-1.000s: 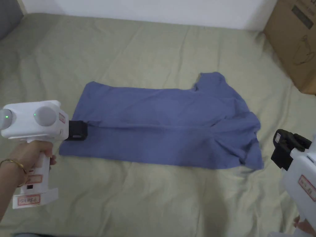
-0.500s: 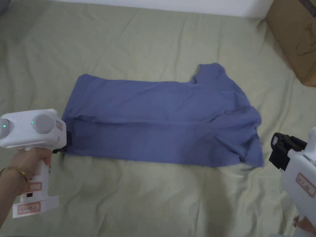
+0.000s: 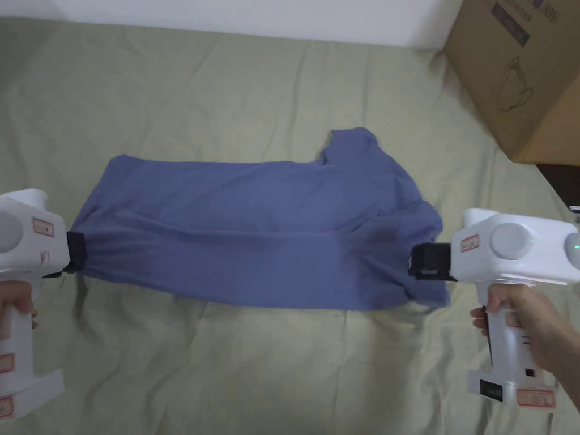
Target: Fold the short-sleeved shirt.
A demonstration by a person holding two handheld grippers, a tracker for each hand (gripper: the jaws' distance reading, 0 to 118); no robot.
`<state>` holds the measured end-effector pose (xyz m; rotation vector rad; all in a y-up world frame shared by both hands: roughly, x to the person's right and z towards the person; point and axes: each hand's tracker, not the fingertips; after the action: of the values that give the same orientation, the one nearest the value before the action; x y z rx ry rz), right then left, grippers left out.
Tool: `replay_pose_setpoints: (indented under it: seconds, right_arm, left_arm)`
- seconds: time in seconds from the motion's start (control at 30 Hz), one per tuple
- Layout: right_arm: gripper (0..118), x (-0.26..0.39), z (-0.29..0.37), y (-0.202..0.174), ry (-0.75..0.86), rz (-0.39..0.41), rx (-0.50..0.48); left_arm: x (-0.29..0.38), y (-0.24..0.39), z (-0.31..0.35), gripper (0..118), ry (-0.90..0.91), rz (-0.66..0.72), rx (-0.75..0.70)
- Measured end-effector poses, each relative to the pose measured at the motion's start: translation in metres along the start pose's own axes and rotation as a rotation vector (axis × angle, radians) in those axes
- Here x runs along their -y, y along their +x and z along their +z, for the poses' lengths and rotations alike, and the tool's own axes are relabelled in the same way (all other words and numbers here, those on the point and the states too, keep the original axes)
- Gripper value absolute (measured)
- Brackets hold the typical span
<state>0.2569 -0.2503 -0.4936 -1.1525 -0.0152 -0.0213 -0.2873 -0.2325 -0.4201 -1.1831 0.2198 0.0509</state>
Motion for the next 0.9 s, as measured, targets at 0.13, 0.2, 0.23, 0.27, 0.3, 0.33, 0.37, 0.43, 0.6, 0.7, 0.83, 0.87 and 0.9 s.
replay_pose_setpoints:
  seconds: [0.13, 0.2, 0.23, 0.27, 0.3, 0.33, 0.37, 0.43, 0.6, 0.7, 0.83, 0.87, 0.9]
  right_arm:
    - [62, 0.006, -0.035, -0.001, -0.071, 0.026, 0.109]
    - [36, 0.008, -0.044, 0.009, -0.073, 0.0, 0.113]
    - [33, 0.009, -0.046, 0.014, -0.089, -0.05, 0.096]
    - [30, 0.009, -0.047, 0.017, -0.098, -0.079, 0.071]
    - [26, 0.009, -0.047, 0.018, -0.1, -0.104, 0.034]
    - [9, 0.009, -0.045, 0.018, -0.099, -0.117, -0.007]
    - [7, 0.008, -0.043, 0.016, -0.104, -0.099, 0.026]
    - [7, 0.002, -0.03, 0.013, -0.103, -0.031, 0.017]
    - [7, -0.003, 0.039, 0.026, 0.005, 0.016, -0.086]
    - [7, 0.007, 0.083, 0.037, 0.073, 0.039, -0.127]
    - [7, 0.045, 0.11, 0.054, 0.083, 0.039, -0.173]
    - [7, 0.058, 0.11, 0.055, 0.074, 0.038, -0.179]
    - [7, 0.071, 0.107, 0.056, 0.061, 0.04, -0.178]
  left_arm:
    - [0.004, -0.005, -0.01, 4, -0.017, 0.037, 0.005]
    - [0.005, -0.006, -0.014, 4, -0.028, 0.034, -0.005]
    - [0.006, -0.007, -0.017, 4, -0.036, 0.035, -0.007]
    - [0.006, -0.007, -0.018, 4, -0.042, 0.037, -0.008]
    - [0.006, -0.007, -0.021, 4, -0.045, 0.04, -0.008]
    - [0.006, -0.007, -0.023, 4, -0.051, 0.043, -0.009]
    - [0.006, -0.007, -0.024, 4, -0.06, 0.046, -0.014]
    - [0.006, -0.008, -0.022, 4, -0.063, 0.053, -0.013]
    - [0.006, -0.022, 0.012, 4, -0.012, 0.089, 0.062]
    - [0.019, -0.031, 0.041, 4, 0.037, 0.078, 0.085]
    - [0.062, -0.043, 0.066, 4, 0.096, 0.112, 0.182]
    - [0.075, -0.046, 0.067, 4, 0.085, 0.118, 0.183]
    - [0.089, -0.046, 0.064, 6, 0.069, 0.123, 0.181]
